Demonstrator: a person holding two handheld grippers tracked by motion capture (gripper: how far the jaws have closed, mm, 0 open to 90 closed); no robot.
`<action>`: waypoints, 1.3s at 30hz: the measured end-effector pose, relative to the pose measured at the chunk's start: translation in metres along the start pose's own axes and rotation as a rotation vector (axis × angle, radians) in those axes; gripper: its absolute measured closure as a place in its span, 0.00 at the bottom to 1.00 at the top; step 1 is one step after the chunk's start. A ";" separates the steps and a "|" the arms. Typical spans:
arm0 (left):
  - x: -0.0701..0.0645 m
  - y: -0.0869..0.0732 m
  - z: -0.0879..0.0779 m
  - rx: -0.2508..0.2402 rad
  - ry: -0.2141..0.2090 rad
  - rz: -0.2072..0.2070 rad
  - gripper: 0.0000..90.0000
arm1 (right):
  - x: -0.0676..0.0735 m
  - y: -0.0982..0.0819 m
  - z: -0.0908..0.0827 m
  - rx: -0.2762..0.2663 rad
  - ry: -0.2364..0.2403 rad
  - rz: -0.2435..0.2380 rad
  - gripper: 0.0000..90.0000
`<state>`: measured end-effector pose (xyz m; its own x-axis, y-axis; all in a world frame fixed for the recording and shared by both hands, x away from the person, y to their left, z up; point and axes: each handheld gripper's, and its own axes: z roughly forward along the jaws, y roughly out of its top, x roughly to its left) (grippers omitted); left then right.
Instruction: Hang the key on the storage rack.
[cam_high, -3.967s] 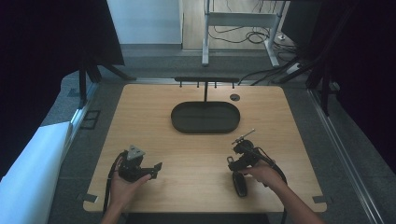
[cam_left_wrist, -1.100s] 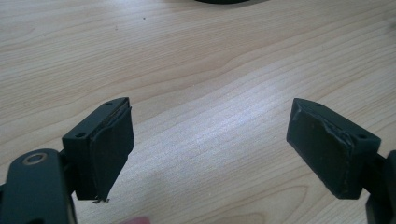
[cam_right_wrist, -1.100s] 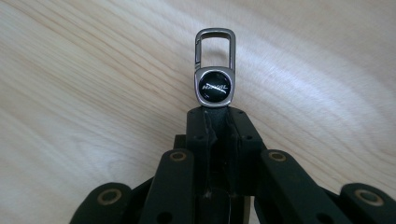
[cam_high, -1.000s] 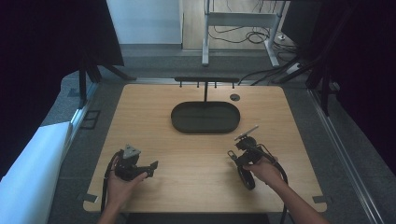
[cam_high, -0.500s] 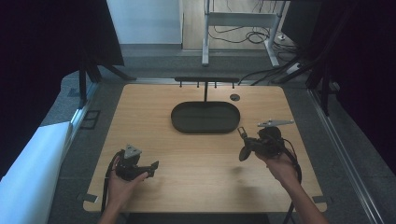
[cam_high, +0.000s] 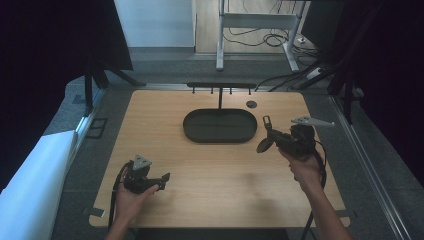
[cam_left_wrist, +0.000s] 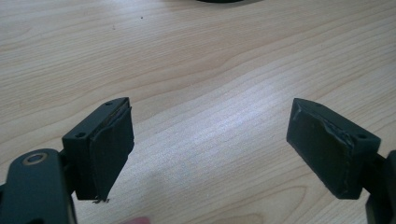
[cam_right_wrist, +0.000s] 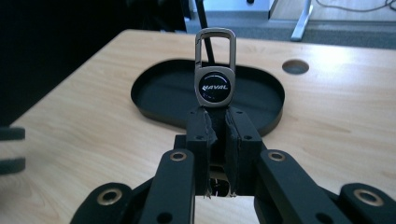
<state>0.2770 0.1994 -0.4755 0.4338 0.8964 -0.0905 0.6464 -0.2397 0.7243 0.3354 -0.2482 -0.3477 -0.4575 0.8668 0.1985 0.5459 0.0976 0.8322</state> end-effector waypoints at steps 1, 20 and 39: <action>0.000 0.000 0.000 0.002 0.000 0.000 0.17 | 0.000 0.002 0.000 -0.008 0.002 0.004 0.90; 0.001 -0.001 0.000 -0.002 -0.006 -0.001 0.17 | 0.003 0.028 0.023 -0.078 -0.018 0.025 0.90; 0.003 -0.002 -0.001 0.002 -0.003 -0.007 0.17 | 0.000 0.055 0.067 0.055 -0.059 -0.046 0.90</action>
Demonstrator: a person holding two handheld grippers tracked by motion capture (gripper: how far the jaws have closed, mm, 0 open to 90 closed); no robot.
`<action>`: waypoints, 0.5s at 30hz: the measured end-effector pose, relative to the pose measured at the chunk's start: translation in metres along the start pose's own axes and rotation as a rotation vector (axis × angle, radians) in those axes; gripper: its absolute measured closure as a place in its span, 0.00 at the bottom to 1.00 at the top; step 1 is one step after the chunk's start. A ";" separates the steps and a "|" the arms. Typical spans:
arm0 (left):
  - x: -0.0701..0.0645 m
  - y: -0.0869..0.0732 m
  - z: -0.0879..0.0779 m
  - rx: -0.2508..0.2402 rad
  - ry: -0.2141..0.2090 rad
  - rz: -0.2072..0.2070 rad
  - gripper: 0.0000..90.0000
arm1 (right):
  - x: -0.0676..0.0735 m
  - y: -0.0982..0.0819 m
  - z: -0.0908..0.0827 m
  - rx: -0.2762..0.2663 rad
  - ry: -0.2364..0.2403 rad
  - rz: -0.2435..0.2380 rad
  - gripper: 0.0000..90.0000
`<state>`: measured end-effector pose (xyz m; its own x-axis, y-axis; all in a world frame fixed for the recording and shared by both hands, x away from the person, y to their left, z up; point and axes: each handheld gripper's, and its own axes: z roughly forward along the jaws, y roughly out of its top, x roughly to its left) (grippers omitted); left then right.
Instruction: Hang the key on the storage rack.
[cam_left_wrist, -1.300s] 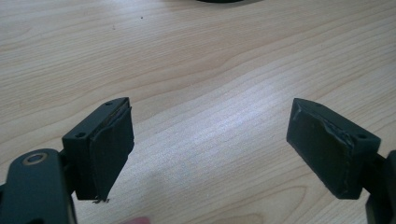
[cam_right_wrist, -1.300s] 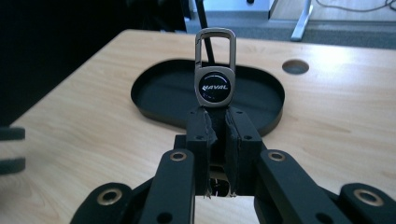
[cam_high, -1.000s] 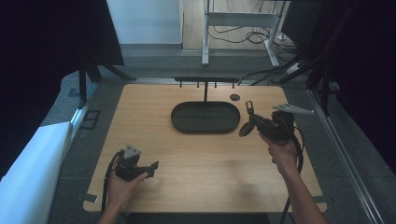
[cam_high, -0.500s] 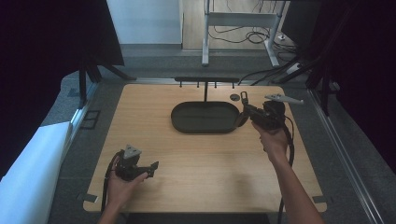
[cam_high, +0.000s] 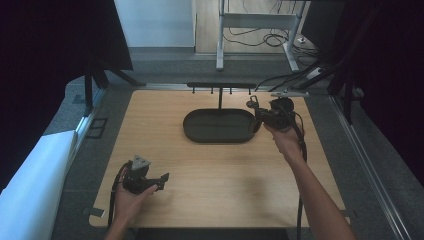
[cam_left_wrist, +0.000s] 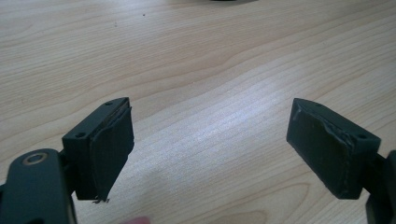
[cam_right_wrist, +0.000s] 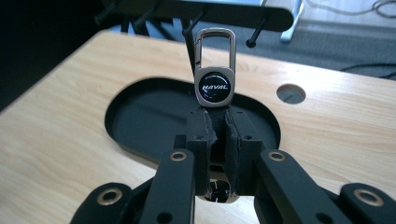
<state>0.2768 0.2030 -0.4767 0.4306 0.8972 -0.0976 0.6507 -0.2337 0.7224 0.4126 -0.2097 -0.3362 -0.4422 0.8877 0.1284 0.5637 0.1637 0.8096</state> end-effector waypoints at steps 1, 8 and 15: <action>0.001 0.000 0.000 0.002 0.000 0.004 0.17 | -0.002 0.006 0.004 0.038 0.002 -0.012 0.90; 0.001 0.000 0.000 0.000 0.000 -0.002 0.17 | -0.011 0.028 0.018 0.168 -0.005 -0.025 0.90; 0.003 -0.001 0.000 -0.003 -0.001 -0.006 0.17 | -0.011 0.038 0.029 0.190 -0.042 -0.040 0.90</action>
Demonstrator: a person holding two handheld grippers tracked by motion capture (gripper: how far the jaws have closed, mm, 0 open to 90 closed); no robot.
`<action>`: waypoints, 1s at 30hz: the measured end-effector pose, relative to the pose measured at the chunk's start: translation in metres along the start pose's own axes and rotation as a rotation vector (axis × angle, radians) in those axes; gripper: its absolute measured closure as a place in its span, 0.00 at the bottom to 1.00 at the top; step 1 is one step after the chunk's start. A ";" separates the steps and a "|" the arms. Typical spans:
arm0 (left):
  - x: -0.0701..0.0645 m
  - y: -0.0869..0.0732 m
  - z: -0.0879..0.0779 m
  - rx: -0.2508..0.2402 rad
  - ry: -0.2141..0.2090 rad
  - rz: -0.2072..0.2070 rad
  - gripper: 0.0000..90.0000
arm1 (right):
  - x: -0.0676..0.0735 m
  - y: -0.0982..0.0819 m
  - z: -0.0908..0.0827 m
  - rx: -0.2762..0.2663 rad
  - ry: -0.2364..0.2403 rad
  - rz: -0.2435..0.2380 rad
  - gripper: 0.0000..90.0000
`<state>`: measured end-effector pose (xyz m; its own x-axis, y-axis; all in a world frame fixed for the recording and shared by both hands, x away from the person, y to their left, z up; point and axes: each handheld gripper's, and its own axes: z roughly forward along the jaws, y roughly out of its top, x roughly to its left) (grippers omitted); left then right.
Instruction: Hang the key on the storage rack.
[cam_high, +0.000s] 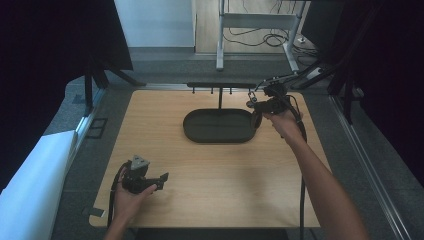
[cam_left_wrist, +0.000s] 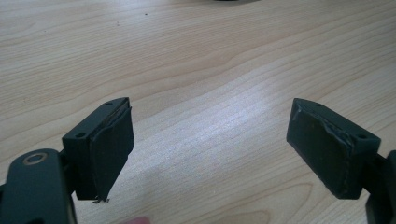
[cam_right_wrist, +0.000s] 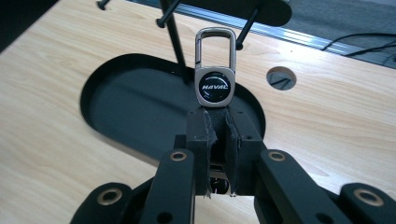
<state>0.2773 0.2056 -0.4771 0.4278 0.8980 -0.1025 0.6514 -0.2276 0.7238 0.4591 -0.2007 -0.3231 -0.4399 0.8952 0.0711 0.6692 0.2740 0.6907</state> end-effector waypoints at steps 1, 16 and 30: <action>0.000 0.000 0.000 -0.002 0.000 -0.002 0.17 | 0.000 0.001 0.003 0.006 -0.008 0.003 0.90; 0.002 -0.001 -0.002 0.000 0.004 -0.003 0.17 | -0.001 0.007 0.040 0.033 -0.094 0.021 0.90; 0.002 -0.001 -0.001 0.004 0.007 0.001 0.17 | -0.005 0.002 0.060 0.025 -0.102 0.060 0.90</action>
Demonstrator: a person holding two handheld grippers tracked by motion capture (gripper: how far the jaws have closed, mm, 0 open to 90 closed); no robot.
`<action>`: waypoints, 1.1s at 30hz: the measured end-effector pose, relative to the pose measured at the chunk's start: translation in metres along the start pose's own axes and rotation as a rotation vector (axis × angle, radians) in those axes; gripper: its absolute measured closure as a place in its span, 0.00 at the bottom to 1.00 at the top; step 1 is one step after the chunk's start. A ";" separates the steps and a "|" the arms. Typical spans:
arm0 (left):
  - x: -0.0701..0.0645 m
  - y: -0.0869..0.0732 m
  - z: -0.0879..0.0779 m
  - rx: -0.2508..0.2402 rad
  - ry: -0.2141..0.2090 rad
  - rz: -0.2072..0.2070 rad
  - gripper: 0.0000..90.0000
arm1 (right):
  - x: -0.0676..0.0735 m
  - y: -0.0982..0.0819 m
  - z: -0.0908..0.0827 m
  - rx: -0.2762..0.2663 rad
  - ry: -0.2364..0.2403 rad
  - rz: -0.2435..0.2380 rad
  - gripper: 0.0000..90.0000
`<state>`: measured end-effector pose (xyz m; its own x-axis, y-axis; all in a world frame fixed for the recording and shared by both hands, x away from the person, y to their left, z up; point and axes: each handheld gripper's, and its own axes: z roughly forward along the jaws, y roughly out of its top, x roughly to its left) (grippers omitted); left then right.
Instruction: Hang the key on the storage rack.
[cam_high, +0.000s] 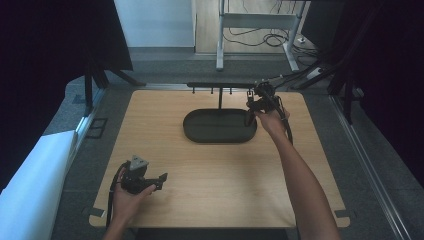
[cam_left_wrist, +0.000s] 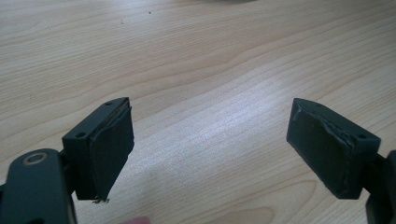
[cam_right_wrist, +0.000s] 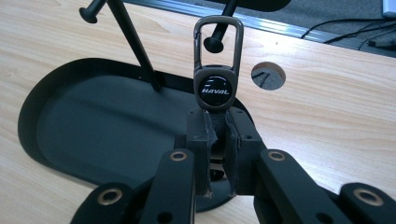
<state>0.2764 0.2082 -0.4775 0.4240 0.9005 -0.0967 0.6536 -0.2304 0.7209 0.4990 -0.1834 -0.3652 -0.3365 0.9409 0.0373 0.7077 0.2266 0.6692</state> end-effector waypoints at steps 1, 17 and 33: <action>0.000 0.000 0.000 0.000 0.001 -0.001 0.17 | 0.000 -0.001 0.002 -0.005 0.000 0.001 0.90; 0.002 -0.002 0.000 0.002 0.002 -0.006 0.17 | 0.001 -0.006 0.005 -0.068 0.031 -0.003 0.75; 0.000 0.000 0.000 0.001 0.004 0.003 0.17 | 0.003 -0.023 -0.021 -0.140 0.091 -0.021 0.56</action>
<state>0.2759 0.2083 -0.4775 0.4232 0.9013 -0.0920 0.6534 -0.2333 0.7202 0.4683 -0.1910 -0.3647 -0.4098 0.9082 0.0851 0.6086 0.2027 0.7671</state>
